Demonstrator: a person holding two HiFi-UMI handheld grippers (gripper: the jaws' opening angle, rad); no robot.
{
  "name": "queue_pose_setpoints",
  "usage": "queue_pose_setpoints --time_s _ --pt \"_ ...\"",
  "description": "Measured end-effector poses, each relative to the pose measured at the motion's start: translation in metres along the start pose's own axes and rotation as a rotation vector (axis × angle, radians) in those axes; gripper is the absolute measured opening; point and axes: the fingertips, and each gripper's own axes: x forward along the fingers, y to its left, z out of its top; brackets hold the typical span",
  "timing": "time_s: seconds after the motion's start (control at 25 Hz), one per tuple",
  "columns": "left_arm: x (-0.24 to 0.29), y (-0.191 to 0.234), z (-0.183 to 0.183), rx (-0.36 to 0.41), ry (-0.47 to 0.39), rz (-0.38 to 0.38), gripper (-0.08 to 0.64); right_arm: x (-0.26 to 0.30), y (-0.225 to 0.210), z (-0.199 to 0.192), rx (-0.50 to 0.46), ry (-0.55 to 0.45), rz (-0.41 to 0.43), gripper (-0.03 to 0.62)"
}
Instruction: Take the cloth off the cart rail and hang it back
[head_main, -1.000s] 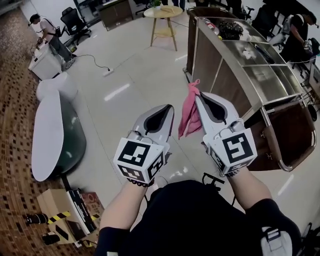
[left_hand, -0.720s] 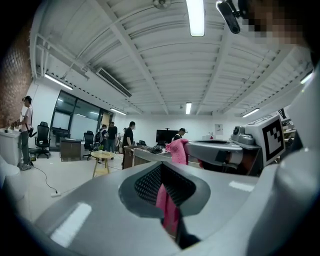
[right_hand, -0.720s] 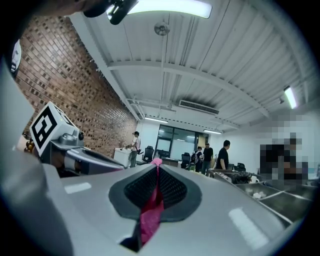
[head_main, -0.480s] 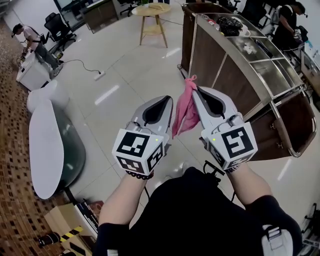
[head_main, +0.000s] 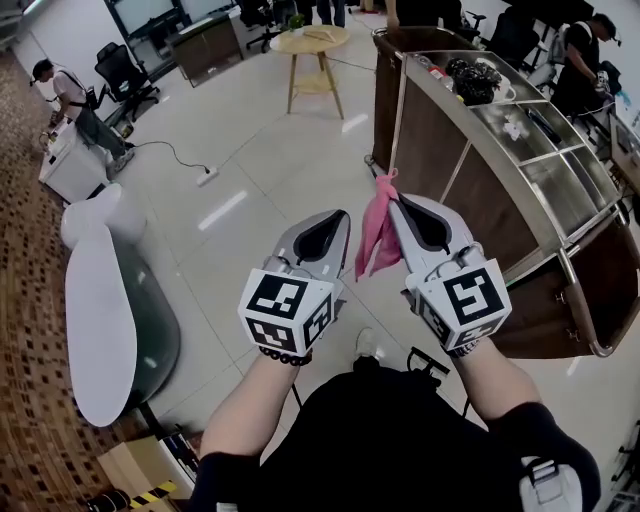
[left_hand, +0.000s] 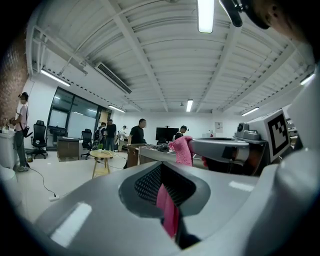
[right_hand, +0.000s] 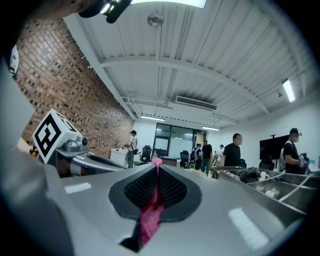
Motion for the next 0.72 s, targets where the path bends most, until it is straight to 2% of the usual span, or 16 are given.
queue_pose_setpoints --time_s 0.28,0.52,0.72 --pt "0.070 0.054 0.000 0.020 0.016 -0.001 0.003 0.065 -0.054 -0.015 0.026 -0.022 -0.004 0.008" --pt "0.131 0.093 -0.012 0.010 0.015 0.005 0.003 0.114 -0.102 -0.042 0.025 0.000 0.002 0.008" --pt "0.159 0.118 -0.019 -0.004 0.031 -0.001 0.002 0.140 -0.122 -0.055 0.028 0.030 -0.010 0.008"
